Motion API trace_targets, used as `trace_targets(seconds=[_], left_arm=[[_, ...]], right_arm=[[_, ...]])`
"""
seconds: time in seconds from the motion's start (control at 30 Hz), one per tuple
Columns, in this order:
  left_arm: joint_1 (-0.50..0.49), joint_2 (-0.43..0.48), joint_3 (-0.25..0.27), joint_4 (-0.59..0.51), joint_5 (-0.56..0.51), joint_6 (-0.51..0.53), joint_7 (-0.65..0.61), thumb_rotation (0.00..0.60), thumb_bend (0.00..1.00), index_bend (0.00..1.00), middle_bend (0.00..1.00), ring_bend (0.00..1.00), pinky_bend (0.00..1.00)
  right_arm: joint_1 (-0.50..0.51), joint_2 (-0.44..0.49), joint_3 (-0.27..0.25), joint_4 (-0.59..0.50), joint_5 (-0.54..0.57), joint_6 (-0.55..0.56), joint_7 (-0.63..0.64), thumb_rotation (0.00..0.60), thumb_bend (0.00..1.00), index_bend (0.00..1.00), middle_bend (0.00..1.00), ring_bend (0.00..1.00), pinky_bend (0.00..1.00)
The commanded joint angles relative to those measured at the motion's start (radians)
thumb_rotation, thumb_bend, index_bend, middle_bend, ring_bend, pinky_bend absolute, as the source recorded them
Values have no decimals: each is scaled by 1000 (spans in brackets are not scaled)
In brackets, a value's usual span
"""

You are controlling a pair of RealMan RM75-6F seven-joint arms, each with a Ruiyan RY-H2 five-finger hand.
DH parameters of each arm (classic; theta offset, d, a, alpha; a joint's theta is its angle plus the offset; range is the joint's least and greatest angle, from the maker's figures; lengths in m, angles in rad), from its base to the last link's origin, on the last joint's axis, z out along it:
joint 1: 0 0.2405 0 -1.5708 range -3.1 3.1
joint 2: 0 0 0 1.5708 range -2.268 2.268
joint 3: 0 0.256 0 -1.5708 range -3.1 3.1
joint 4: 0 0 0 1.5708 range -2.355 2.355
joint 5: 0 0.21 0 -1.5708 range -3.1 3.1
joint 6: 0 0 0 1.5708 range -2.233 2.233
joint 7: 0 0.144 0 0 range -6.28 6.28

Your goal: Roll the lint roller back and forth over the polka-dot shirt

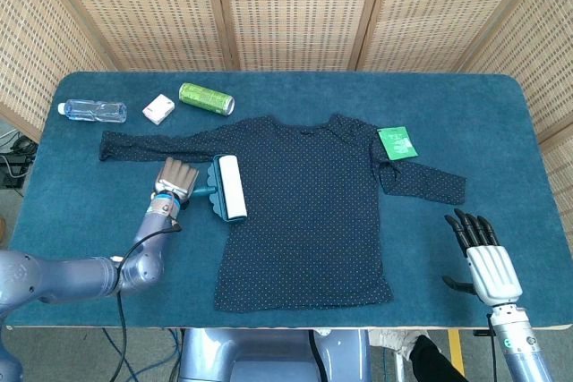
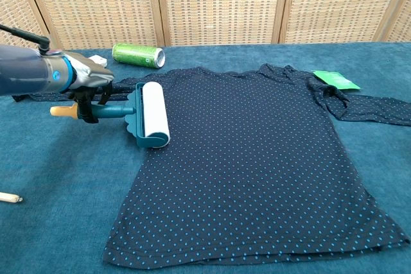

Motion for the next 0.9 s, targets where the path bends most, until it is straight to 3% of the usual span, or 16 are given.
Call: trace_targets(seconds=[0.03, 0.17, 0.23, 0.33, 0.37, 0.47, 0.7, 0.8, 0.9], left_arm=[[54, 37, 20, 7, 122, 1, -73, 600, 625, 806, 743, 633, 586], [75, 62, 38, -5, 172, -2, -91, 600, 493, 607, 545, 497, 454], [81, 73, 44, -13, 174, -14, -94, 600, 415, 399, 340, 318, 339], [93, 78, 52, -10, 193, -23, -107, 600, 354, 215, 67, 48, 149], [97, 76, 53, -7, 204, -21, -112, 600, 339, 187, 29, 20, 107], [116, 71, 49, 1, 249, -10, -144, 600, 308, 76, 0, 0, 5], [212, 94, 13, -36, 475, 81, -330, 600, 215, 0, 0, 0, 0], [284, 115, -3, -88, 615, 176, -462, 600, 207, 0, 0, 0, 0], [399, 129, 17, -141, 801, 369, -585, 600, 160, 0, 0, 0, 0]], right_arm=[[-3, 0, -3, -7, -5, 6, -6, 600, 30, 0, 0, 0, 0], [-6, 3, -3, -11, -8, 14, -6, 600, 30, 0, 0, 0, 0], [-6, 4, -3, -13, -9, 14, -6, 600, 30, 0, 0, 0, 0], [-7, 5, -4, -14, -12, 17, -6, 600, 30, 0, 0, 0, 0], [-7, 5, -4, -14, -13, 18, -6, 600, 30, 0, 0, 0, 0], [-7, 6, -5, -17, -15, 19, -6, 600, 30, 0, 0, 0, 0], [-8, 8, -5, -17, -19, 23, -6, 600, 30, 0, 0, 0, 0], [-10, 9, 1, -14, -13, 29, 0, 600, 30, 0, 0, 0, 0], [-13, 13, 14, -8, 1, 38, 12, 600, 30, 0, 0, 0, 0]])
